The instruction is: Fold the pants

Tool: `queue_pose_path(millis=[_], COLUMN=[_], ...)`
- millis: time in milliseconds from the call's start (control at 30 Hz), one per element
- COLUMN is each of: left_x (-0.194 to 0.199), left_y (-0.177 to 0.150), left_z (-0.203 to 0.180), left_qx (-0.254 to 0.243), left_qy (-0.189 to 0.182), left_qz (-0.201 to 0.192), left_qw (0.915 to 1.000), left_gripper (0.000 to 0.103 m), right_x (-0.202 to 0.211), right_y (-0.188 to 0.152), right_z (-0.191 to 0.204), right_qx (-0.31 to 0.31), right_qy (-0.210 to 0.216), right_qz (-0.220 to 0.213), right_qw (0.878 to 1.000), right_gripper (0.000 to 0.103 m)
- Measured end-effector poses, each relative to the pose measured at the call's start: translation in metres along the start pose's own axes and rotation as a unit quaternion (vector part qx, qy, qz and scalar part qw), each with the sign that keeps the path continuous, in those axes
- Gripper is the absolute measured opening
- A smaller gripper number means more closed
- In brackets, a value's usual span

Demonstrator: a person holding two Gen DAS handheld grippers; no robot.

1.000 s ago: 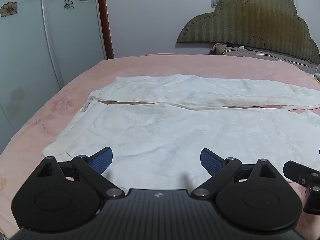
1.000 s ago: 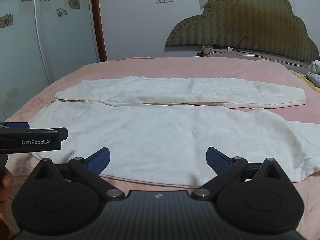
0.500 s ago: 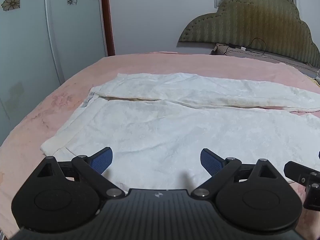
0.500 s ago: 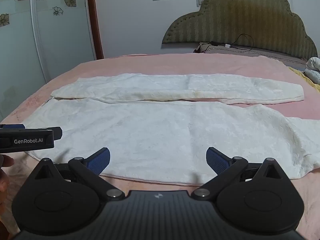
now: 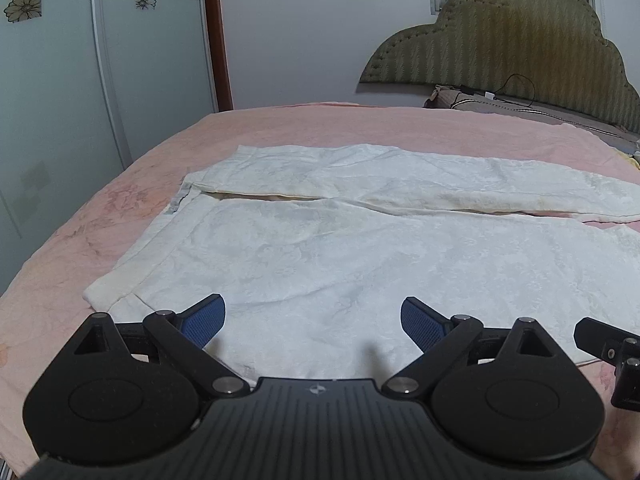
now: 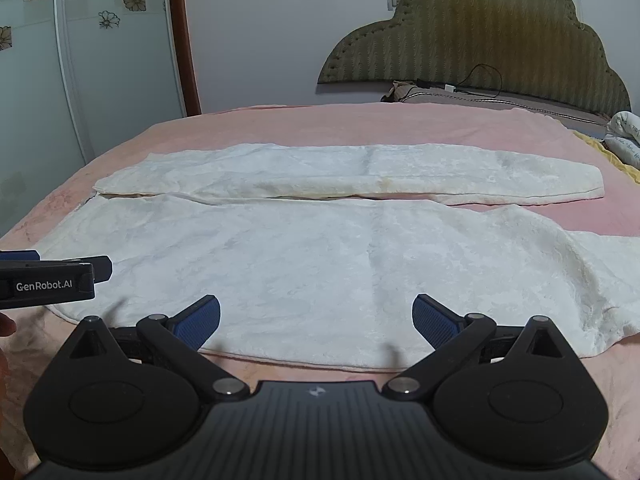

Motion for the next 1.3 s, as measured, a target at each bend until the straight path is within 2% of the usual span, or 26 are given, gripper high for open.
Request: queue_pose_path(millis=[367, 633, 1300], left_x=[-0.0005, -0.0027, -0.0075], left_y=[-0.0002, -0.0012, -0.0079], left_z=[0.0026, 0.002, 0.0049], left_qx=[0.0, -0.002, 0.009], left_qy=[0.0, 0.001, -0.009], left_qz=[0.002, 0.004, 0.009], left_qw=[1.0, 1.0, 0.9999], left_gripper=[0.096, 0.096, 0.096], right_x=[-0.002, -0.0029, -0.0069], right_y=[-0.0003, -0.0009, -0.0068], right_z=[-0.0003, -0.0027, -0.0046], right_qx=[-0.004, -0.013, -0.007], right_qy=[-0.015, 0.004, 0.0], right_qz=[0.005, 0.001, 0.002], right_qw=[1.0, 1.0, 1.0], right_gripper=[0.103, 0.103, 0.103])
Point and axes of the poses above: each gripper's, at about its wrist camera, not at the fingertips, and x roughly against the way its jaws point, z to its left, y to its top, the point moved 6 cm from there along -x, roughly the way its jaws point, and after that the axes turned 14 degrees about y, right-handed, at the moved point
